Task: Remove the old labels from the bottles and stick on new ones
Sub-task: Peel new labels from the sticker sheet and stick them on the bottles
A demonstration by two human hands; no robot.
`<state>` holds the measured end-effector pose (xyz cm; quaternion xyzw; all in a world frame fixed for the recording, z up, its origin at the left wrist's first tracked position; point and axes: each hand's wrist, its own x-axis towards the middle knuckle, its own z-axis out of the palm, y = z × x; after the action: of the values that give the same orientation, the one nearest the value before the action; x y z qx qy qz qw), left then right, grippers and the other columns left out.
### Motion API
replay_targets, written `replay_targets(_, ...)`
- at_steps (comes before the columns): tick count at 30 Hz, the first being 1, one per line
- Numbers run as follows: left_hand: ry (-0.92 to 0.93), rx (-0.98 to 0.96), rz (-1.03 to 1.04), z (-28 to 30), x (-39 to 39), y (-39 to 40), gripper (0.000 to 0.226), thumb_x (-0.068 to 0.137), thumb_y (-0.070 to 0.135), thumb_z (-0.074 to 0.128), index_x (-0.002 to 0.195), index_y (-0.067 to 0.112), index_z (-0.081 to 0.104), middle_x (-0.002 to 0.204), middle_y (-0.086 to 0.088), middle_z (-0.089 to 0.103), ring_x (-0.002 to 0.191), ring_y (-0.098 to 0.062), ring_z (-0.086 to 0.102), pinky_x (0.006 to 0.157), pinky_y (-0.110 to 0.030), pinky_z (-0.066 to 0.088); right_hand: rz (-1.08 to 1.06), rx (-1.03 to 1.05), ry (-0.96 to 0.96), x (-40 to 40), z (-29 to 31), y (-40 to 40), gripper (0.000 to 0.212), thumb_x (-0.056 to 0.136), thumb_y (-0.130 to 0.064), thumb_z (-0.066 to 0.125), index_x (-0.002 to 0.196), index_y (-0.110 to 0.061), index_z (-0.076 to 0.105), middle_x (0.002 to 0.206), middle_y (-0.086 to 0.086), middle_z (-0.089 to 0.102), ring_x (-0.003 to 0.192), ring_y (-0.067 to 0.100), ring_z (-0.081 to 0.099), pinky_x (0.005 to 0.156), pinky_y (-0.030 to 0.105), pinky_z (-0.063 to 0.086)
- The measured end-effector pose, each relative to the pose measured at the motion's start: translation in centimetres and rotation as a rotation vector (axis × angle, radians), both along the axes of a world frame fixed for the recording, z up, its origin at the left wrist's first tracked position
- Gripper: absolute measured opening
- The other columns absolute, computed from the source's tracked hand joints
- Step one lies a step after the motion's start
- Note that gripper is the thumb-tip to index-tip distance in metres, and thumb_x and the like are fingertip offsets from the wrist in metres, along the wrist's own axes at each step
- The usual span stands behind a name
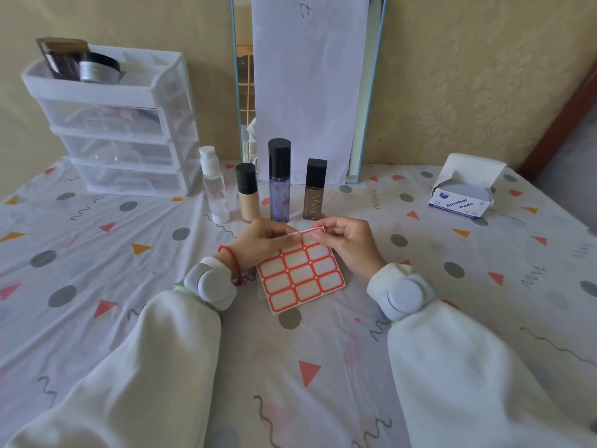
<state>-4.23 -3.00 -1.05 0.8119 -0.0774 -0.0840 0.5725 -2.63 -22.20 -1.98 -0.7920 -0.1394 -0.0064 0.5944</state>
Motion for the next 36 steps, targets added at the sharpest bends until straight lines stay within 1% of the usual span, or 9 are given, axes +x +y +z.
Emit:
replay_targets(4, 0.044, -0.024, 0.037, 0.0, 0.2, 0.0, 0.013, 0.092, 0.027, 0.059, 0.084, 0.029, 0.069, 0.070, 0.014, 0.073, 0.067, -0.008, 0.071, 0.054, -0.016, 0.053, -0.061, -0.102, -0.133, 0.1, 0.1, -0.2, 0.013, 0.085, -0.023, 0.071, 0.092, -0.032, 0.065, 0.085, -0.018, 0.064, 0.073, -0.001, 0.065, 0.058, 0.008, 0.049)
replay_targets(8, 0.100, -0.062, 0.075, -0.1, 0.4, -0.1, 0.014, 0.091, 0.025, 0.061, 0.081, 0.026, 0.071, 0.067, 0.011, 0.072, 0.061, -0.009, 0.071, 0.051, -0.016, 0.052, -0.102, -0.169, -0.229, 0.2, -0.2, -0.2, 0.016, 0.082, -0.024, 0.074, 0.098, -0.022, 0.072, 0.085, -0.017, 0.064, 0.068, -0.011, 0.061, 0.059, 0.003, 0.046)
replay_targets(11, 0.145, -0.103, 0.106, -0.1, 0.5, 0.1, 0.013, 0.090, 0.025, 0.064, 0.079, 0.023, 0.072, 0.067, 0.005, 0.073, 0.060, -0.012, 0.071, 0.050, -0.018, 0.053, -0.118, -0.214, -0.287, 0.1, -0.3, -0.1, 0.022, 0.082, -0.023, 0.074, 0.103, -0.014, 0.074, 0.089, -0.013, 0.065, 0.067, -0.011, 0.059, 0.062, 0.001, 0.046)
replay_targets(16, 0.170, -0.119, 0.127, -0.1, 0.6, 0.2, 0.012, 0.089, 0.025, 0.064, 0.081, 0.020, 0.072, 0.068, 0.003, 0.073, 0.059, -0.014, 0.071, 0.049, -0.020, 0.053, -0.113, -0.250, -0.321, -0.1, -0.1, -0.2, 0.021, 0.082, -0.019, 0.075, 0.100, -0.008, 0.075, 0.093, 0.002, 0.073, 0.067, -0.009, 0.058, 0.065, 0.001, 0.046)
replay_targets(23, 0.186, -0.103, 0.129, 0.0, 0.5, 0.1, 0.013, 0.089, 0.027, 0.064, 0.082, 0.019, 0.071, 0.067, 0.003, 0.073, 0.058, -0.014, 0.070, 0.048, -0.020, 0.052, -0.107, -0.292, -0.359, -0.2, -0.1, -0.2, 0.015, 0.082, -0.019, 0.075, 0.092, -0.008, 0.074, 0.091, 0.003, 0.074, 0.070, -0.001, 0.059, 0.067, 0.004, 0.049)
replay_targets(25, 0.191, -0.097, 0.132, 0.0, 0.6, 0.1, 0.013, 0.089, 0.027, 0.064, 0.083, 0.019, 0.071, 0.067, 0.002, 0.073, 0.058, -0.015, 0.070, 0.049, -0.021, 0.053, -0.107, -0.318, -0.398, -0.2, -0.1, -0.2, 0.012, 0.082, -0.020, 0.075, 0.088, -0.009, 0.073, 0.093, 0.003, 0.072, 0.075, 0.002, 0.059, 0.071, 0.014, 0.054)
replay_targets(28, 0.186, -0.083, 0.141, -0.1, 0.7, 0.1, 0.013, 0.090, 0.027, 0.062, 0.084, 0.019, 0.071, 0.067, 0.003, 0.073, 0.059, -0.014, 0.071, 0.050, -0.020, 0.054, -0.118, -0.440, -0.497, 0.0, -0.2, -0.2, 0.013, 0.084, -0.023, 0.073, 0.085, -0.011, 0.070, 0.108, 0.003, 0.062, 0.096, 0.010, 0.055, 0.076, 0.025, 0.052)
replay_targets(32, 0.166, -0.069, 0.158, -0.4, 0.9, 0.0, 0.013, 0.092, 0.026, 0.060, 0.084, 0.021, 0.069, 0.067, 0.006, 0.072, 0.061, -0.012, 0.071, 0.053, -0.020, 0.056, -0.055, -0.479, -0.542, 0.0, -0.2, -0.3, 0.013, 0.086, -0.022, 0.070, 0.083, -0.011, 0.065, 0.105, 0.000, 0.056, 0.099, 0.009, 0.047, 0.075, 0.026, 0.051)
replay_targets(36, 0.152, -0.077, 0.184, -0.3, 1.1, 0.0, 0.014, 0.093, 0.025, 0.059, 0.083, 0.024, 0.068, 0.071, 0.006, 0.071, 0.060, -0.010, 0.070, 0.054, -0.020, 0.057, -0.025, -0.449, -0.560, 0.0, 0.3, -0.3, 0.010, 0.084, -0.020, 0.071, 0.079, -0.013, 0.065, 0.102, -0.008, 0.053, 0.100, 0.004, 0.044, 0.079, 0.019, 0.046)
